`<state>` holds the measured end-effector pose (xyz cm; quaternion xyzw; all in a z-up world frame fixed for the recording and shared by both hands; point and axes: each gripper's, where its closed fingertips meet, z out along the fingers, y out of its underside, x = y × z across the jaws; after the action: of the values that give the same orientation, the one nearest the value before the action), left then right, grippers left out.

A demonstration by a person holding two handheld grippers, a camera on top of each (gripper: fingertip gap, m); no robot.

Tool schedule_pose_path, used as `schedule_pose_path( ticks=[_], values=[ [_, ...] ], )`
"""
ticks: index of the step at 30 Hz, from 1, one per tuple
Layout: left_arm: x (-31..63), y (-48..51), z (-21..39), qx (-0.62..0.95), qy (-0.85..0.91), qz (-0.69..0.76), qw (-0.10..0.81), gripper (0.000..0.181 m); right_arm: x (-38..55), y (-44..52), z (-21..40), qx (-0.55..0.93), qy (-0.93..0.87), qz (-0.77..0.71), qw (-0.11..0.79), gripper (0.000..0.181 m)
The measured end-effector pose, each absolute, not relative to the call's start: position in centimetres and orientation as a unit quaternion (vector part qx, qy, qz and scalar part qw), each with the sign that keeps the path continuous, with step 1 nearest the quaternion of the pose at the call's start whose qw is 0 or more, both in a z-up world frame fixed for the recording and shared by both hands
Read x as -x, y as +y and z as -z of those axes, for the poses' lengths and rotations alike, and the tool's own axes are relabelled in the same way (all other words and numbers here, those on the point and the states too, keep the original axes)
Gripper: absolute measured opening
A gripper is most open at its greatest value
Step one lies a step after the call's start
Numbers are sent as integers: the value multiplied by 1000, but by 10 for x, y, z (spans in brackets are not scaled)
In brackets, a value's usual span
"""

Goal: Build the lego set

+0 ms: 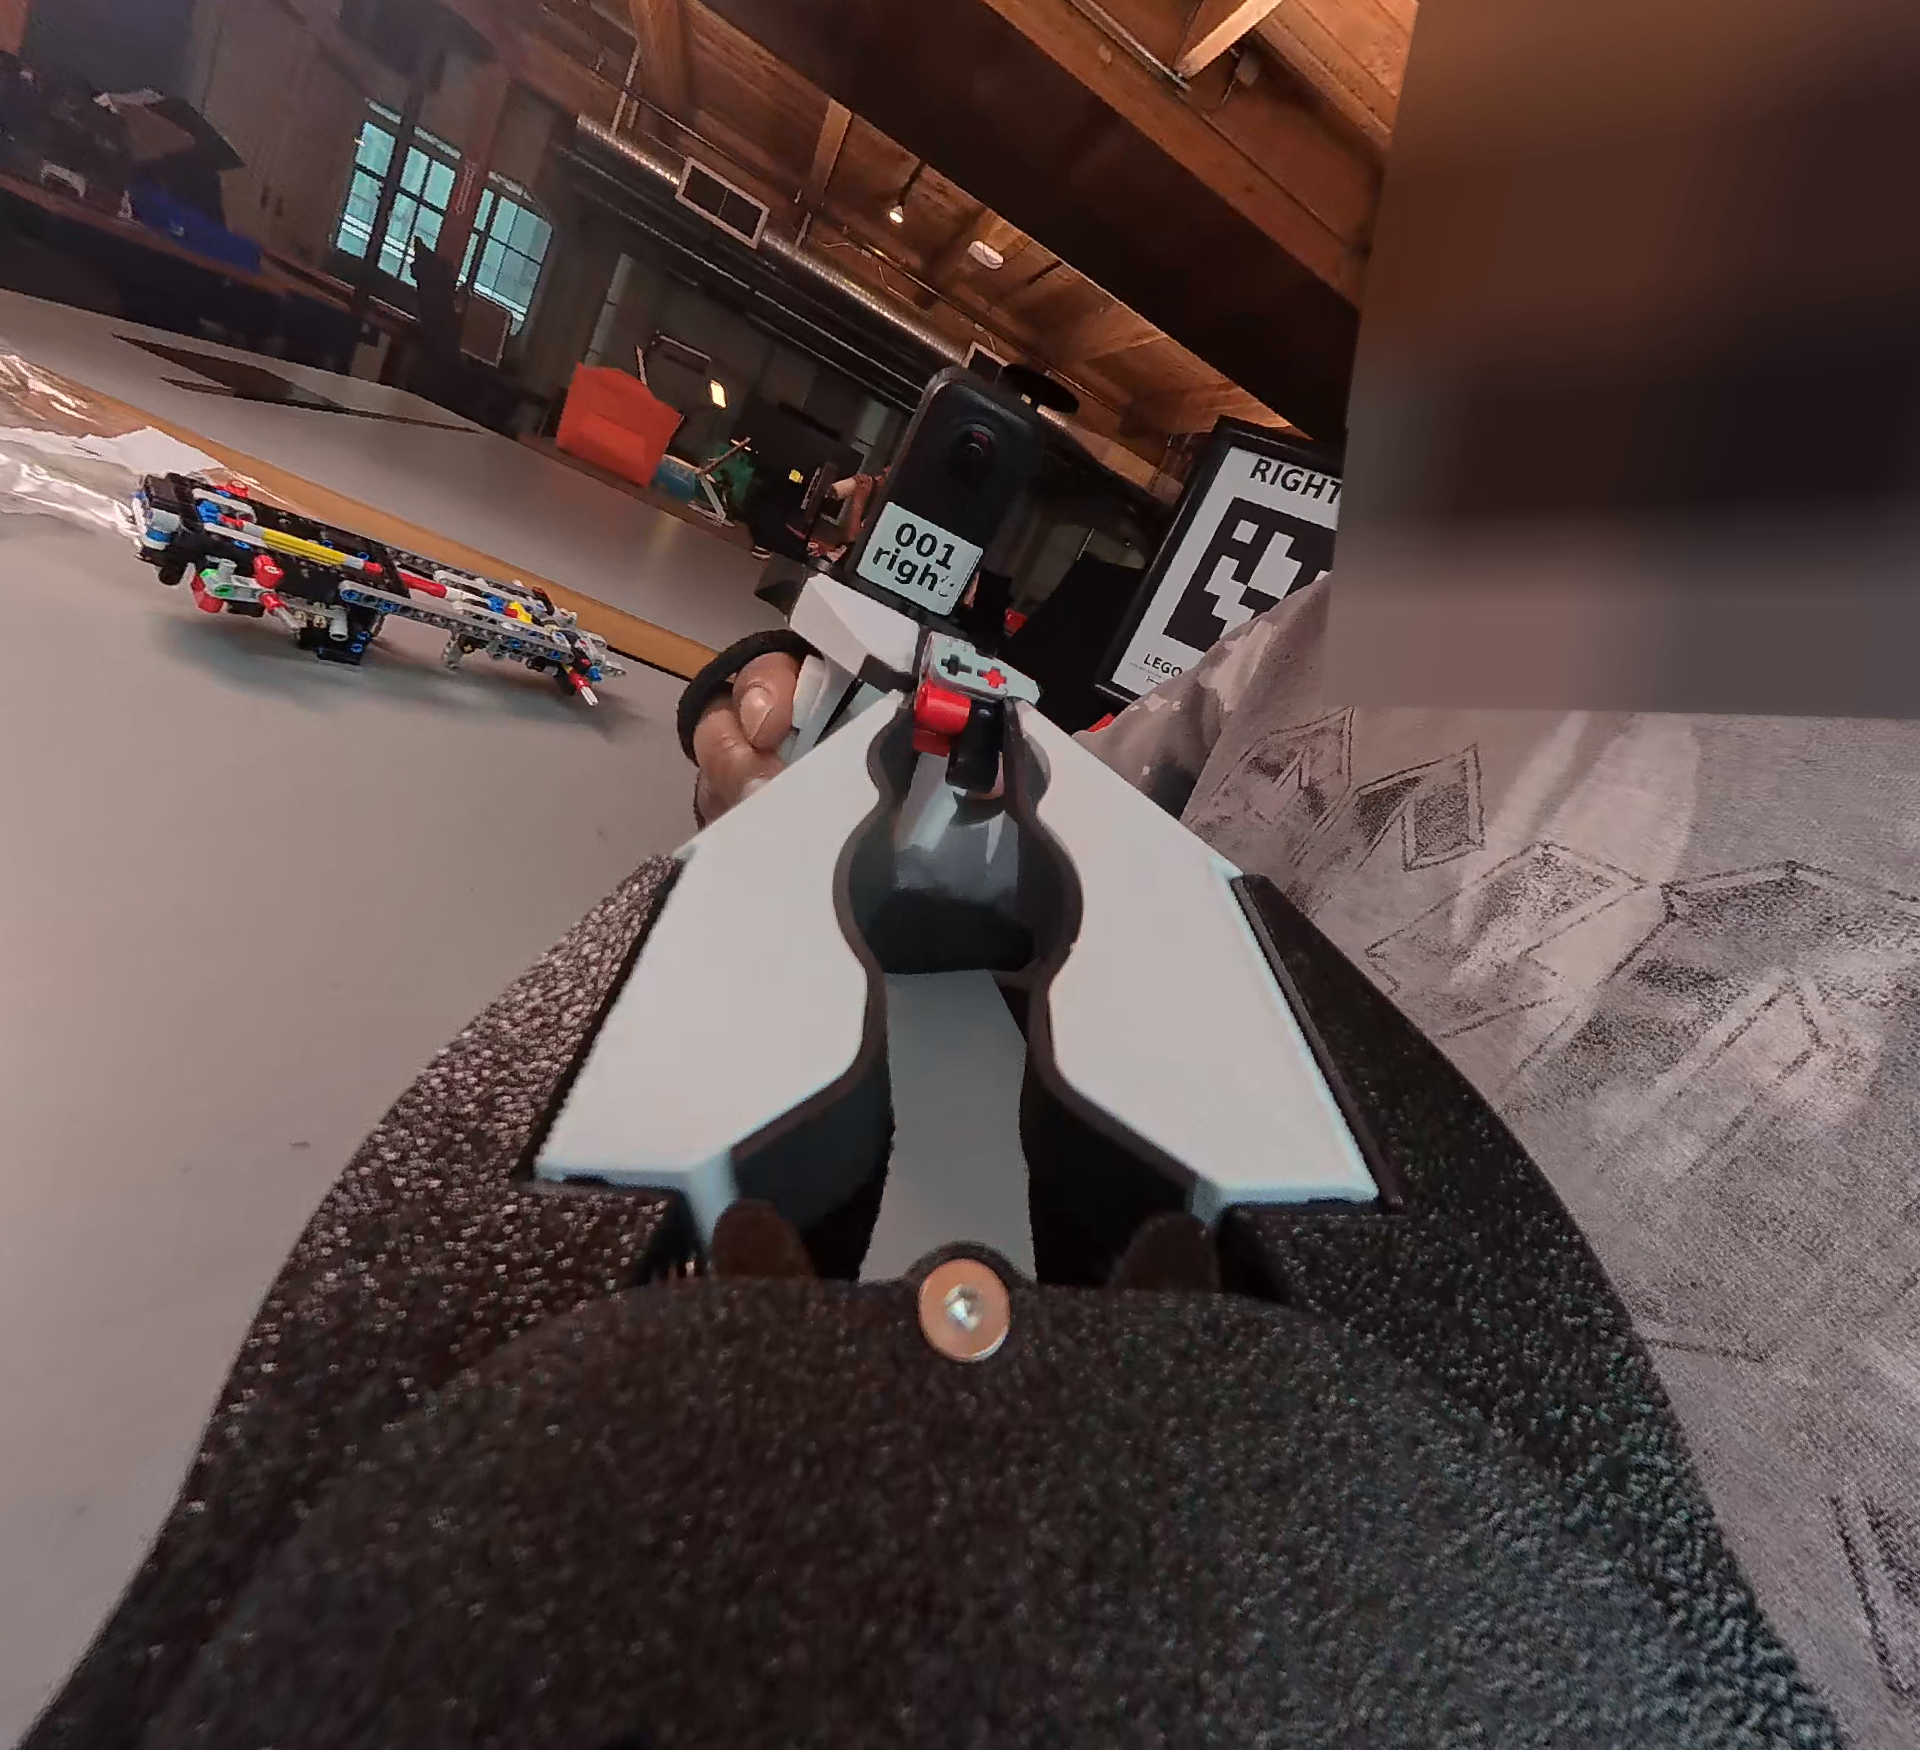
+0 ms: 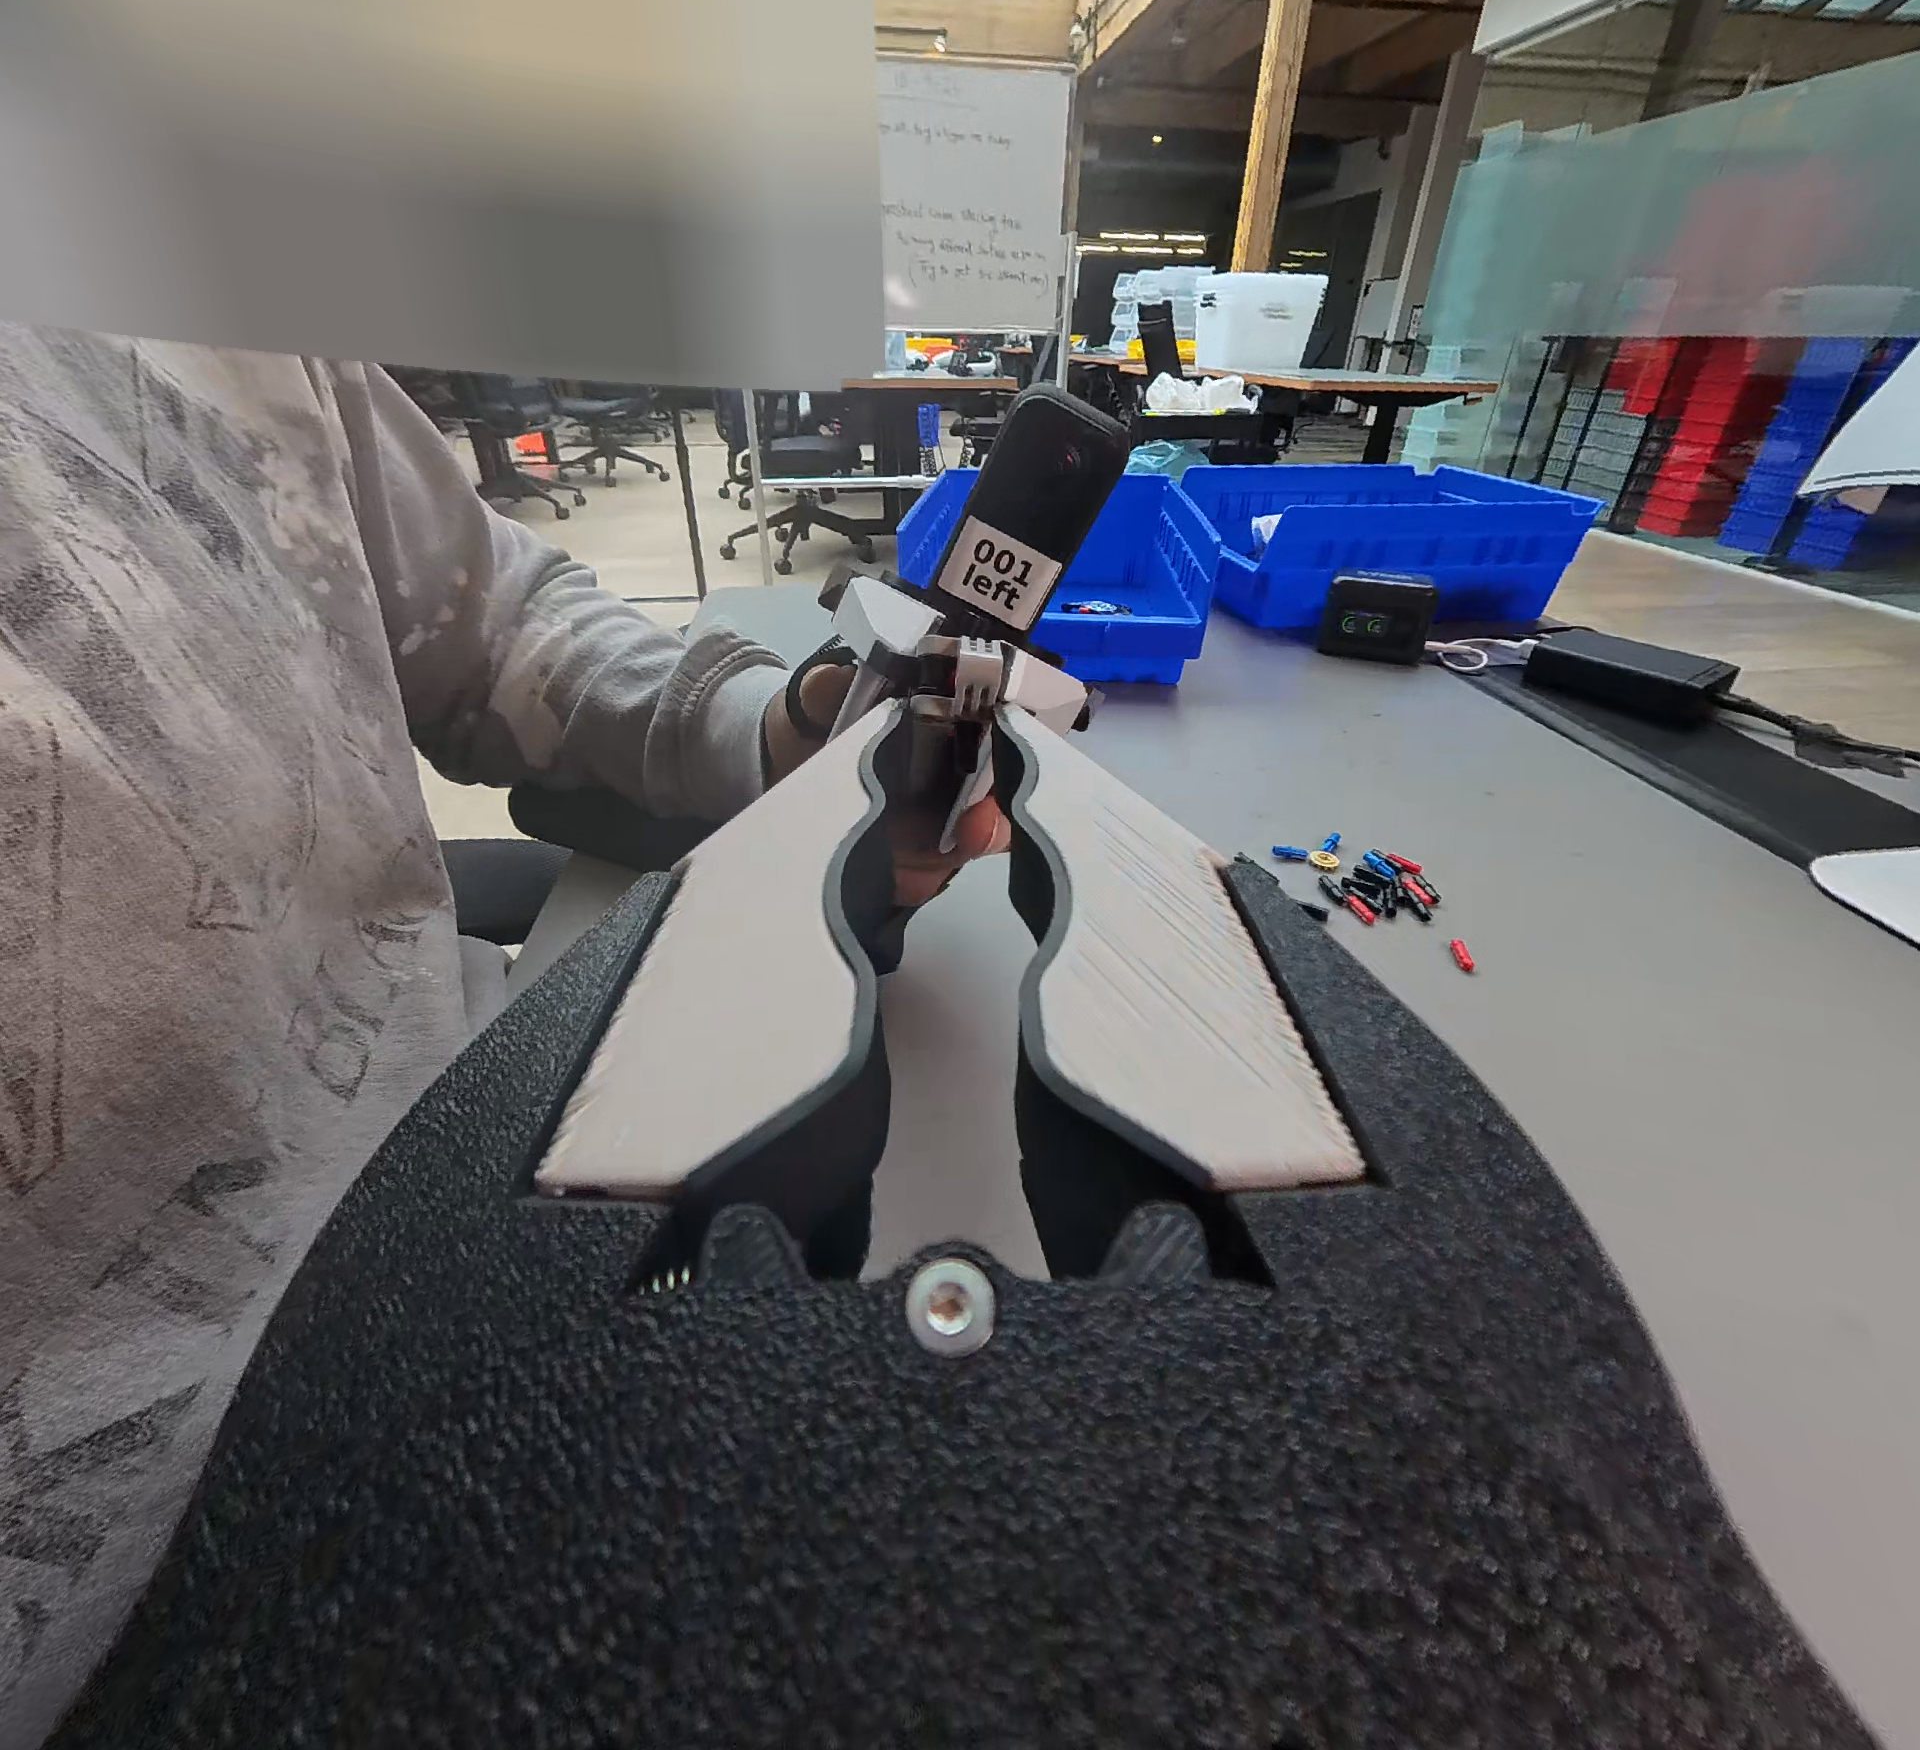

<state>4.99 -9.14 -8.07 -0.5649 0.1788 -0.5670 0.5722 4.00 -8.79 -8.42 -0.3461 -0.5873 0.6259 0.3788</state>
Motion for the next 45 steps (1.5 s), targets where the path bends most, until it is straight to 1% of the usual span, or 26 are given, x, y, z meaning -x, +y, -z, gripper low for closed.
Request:
schedule_pose_path(
  ticks=[7, 9, 10, 12, 14, 15, 19, 22, 24, 27, 34, 38, 42, 45],
  values=[
    [-54, -92, 89, 593, 194, 556, 550, 16, -44, -88, 87, 363, -590, -644, 326, 14],
    [-54, -91, 97, 622, 215, 516, 548, 18, -43, -88, 93, 366, -604, -629, 326, 14],
    [-55, -91, 102, 637, 231, 490, 548, 23, -43, -89, 97, 367, -614, -619, 324, 13],
    [-56, -92, 111, 660, 262, 442, 547, 27, -42, -89, 106, 371, -635, -593, 326, 13],
    [-56, -92, 116, 674, 274, 419, 543, 24, -42, -90, 115, 365, -662, -560, 338, 13],
    [-57, -92, 119, 680, 277, 416, 536, 20, -42, -92, 118, 358, -674, -548, 342, 13],
    [-59, -97, 116, 670, 275, 450, 523, 16, -45, -98, 116, 342, -681, -547, 345, 13],
    [-59, -96, 108, 649, 264, 461, 544, 16, -46, -96, 107, 347, -654, -583, 336, 13],
    [-59, -96, 102, 634, 258, 469, 558, 16, -46, -92, 104, 355, -636, -601, 328, 7],
    [-56, -96, 98, 627, 258, 464, 570, 16, -47, -89, 99, 358, -620, -620, 320, 7],
    [-58, -97, 94, 624, 272, 431, 592, 16, -44, -95, 100, 347, -636, -593, 352, 3],
    [-55, -95, 95, 634, 274, 412, 594, 16, -41, -92, 101, 346, -641, -573, 375, 4],
    [-55, -95, 98, 637, 274, 413, 590, 16, -43, -93, 103, 342, -647, -569, 375, 5],
    [-57, -96, 100, 638, 278, 415, 586, 16, -44, -93, 104, 338, -652, -566, 375, 11]
  ],
)
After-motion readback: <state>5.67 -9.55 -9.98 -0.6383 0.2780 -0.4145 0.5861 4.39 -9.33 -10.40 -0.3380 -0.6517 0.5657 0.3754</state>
